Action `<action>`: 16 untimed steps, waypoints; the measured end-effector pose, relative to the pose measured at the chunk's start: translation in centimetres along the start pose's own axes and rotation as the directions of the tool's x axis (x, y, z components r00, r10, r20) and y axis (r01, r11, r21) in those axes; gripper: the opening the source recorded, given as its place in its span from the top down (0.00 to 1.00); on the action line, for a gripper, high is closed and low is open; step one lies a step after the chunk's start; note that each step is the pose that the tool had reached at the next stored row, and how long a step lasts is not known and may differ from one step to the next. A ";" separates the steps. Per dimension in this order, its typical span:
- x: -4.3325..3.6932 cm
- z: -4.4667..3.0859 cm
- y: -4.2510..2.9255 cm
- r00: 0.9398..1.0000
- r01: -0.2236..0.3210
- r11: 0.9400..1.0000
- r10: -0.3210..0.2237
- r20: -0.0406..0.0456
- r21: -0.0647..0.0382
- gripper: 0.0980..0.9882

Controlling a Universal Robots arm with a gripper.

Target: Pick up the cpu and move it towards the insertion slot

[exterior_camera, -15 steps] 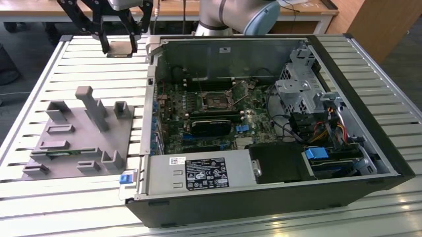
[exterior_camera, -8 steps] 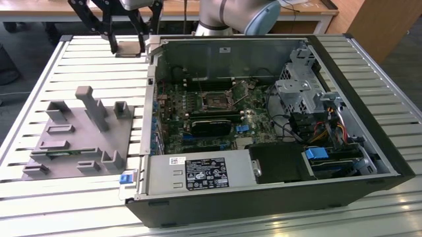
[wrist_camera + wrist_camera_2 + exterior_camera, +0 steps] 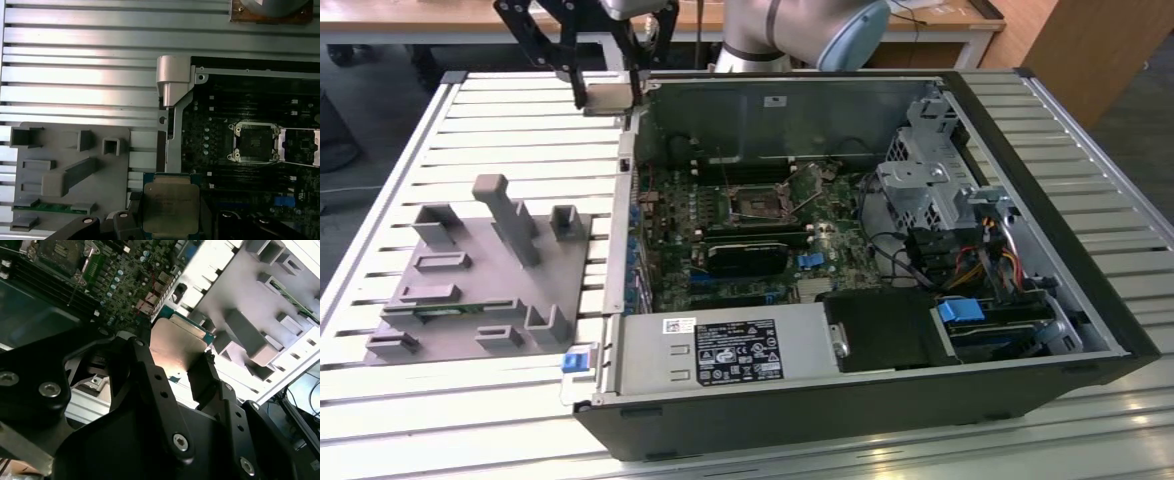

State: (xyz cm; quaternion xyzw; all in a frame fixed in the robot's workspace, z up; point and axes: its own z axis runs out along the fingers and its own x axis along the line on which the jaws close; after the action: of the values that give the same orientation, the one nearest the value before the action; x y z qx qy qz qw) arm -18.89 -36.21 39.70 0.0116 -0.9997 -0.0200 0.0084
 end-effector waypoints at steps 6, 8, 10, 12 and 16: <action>-1.68 0.08 0.30 1.000 0.000 1.000 0.000 0.010 0.000 0.50; -2.19 0.12 0.40 1.000 0.000 1.000 0.000 0.011 0.000 0.50; -2.72 0.16 0.50 1.000 0.000 1.000 0.000 0.013 0.000 0.50; -3.23 0.18 0.59 1.000 0.000 1.000 0.000 0.015 0.000 0.50; -4.25 0.26 0.77 1.000 0.000 1.000 0.000 0.018 0.000 0.50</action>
State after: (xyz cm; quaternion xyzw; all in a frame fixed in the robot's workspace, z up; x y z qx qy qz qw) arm -14.66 -35.34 39.41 0.0115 -0.9997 -0.0198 -0.0005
